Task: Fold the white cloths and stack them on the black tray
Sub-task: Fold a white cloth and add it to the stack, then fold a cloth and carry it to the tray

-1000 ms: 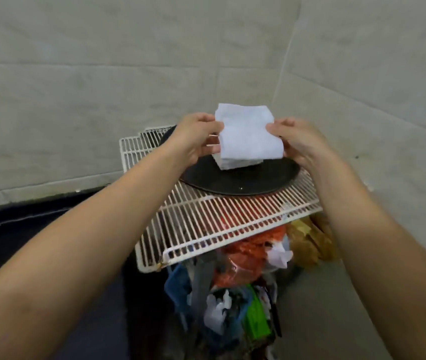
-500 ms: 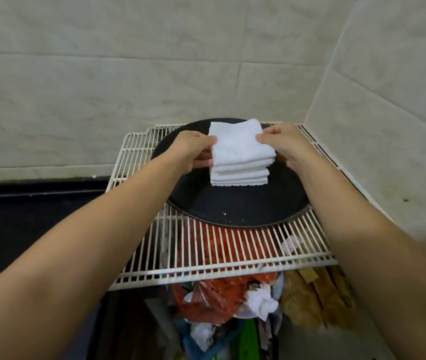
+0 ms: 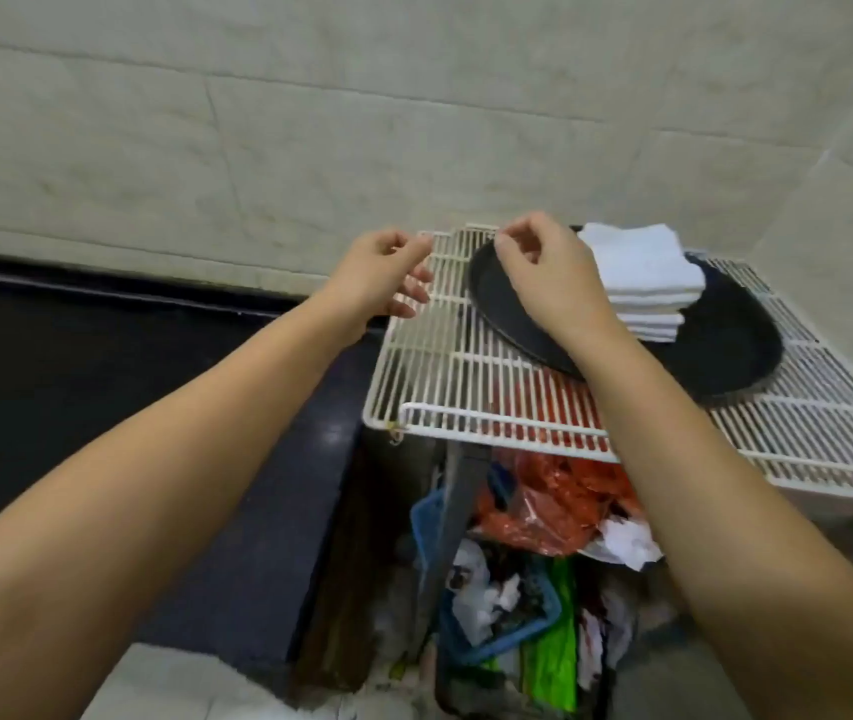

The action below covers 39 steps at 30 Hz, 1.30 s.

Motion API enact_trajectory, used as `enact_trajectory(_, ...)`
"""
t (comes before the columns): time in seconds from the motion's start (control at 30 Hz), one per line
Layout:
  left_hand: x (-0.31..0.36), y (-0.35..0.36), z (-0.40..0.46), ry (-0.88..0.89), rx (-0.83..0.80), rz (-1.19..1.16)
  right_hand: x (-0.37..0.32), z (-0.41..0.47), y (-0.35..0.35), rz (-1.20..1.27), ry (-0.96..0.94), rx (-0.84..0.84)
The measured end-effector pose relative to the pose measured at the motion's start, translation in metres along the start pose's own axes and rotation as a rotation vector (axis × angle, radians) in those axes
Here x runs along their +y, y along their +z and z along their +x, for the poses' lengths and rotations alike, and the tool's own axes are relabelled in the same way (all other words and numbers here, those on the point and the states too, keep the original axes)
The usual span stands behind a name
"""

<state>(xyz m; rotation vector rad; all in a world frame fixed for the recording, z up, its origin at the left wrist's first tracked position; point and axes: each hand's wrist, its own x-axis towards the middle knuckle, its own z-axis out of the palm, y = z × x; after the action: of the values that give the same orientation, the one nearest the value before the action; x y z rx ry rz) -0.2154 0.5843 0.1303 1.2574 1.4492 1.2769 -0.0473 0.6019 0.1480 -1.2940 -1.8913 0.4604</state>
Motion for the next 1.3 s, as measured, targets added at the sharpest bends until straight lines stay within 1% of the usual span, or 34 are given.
enact_trajectory(0.07, -0.021, -0.056, -0.037, 0.010, 0.058, 0.102, -0.037, -0.022, 0.054, 0.031, -0.083, -0.084)
enact_trajectory(0.13, -0.048, -0.122, -0.083, -0.022, 0.118, 0.209, -0.081, -0.054, 0.114, 0.074, -0.150, -0.180)
enact_trajectory(0.27, -0.110, -0.259, -0.196, -0.181, 0.332, 0.466, -0.164, -0.138, 0.229, 0.140, -0.253, -0.445)
enact_trajectory(0.33, -0.136, -0.315, -0.256, -0.277, 0.439, 0.614, -0.199, -0.184, 0.283, 0.107, -0.330, -0.570)
enact_trajectory(0.4, -0.154, -0.360, -0.312, -0.364, 0.536, 0.725, -0.231, -0.227, 0.331, 0.034, -0.412, -0.653)
enact_trajectory(0.47, -0.172, -0.397, -0.360, -0.454, 0.580, 0.786, -0.260, -0.266, 0.371, -0.069, -0.516, -0.713)
enact_trajectory(0.57, -0.201, -0.436, -0.417, -0.587, 0.633, 0.786, -0.290, -0.316, 0.421, -0.206, -0.707, -0.829)
enact_trajectory(0.63, -0.221, -0.456, -0.442, -0.666, 0.695, 0.733, -0.305, -0.342, 0.448, -0.241, -0.740, -0.929)
enact_trajectory(0.73, -0.252, -0.480, -0.465, -0.732, 0.749, 0.697, -0.325, -0.367, 0.486, -0.268, -0.776, -1.019)
enact_trajectory(0.87, -0.293, -0.515, -0.469, -0.812, 0.744, 0.664, -0.350, -0.380, 0.543, -0.328, -0.813, -1.108)
enact_trajectory(0.97, -0.313, -0.554, -0.454, -0.830, 0.733, 0.625, -0.373, -0.374, 0.590, -0.366, -0.820, -1.150)
enact_trajectory(1.03, -0.321, -0.588, -0.440, -0.825, 0.739, 0.595, -0.392, -0.363, 0.624, -0.372, -0.833, -1.161)
enact_trajectory(1.2, -0.333, -0.687, -0.406, -0.825, 0.816, 0.520, -0.457, -0.316, 0.709, -0.374, -0.835, -1.150)
enact_trajectory(1.3, -0.336, -0.744, -0.391, -0.796, 0.881, 0.489, -0.497, -0.288, 0.756, -0.359, -0.864, -1.140)
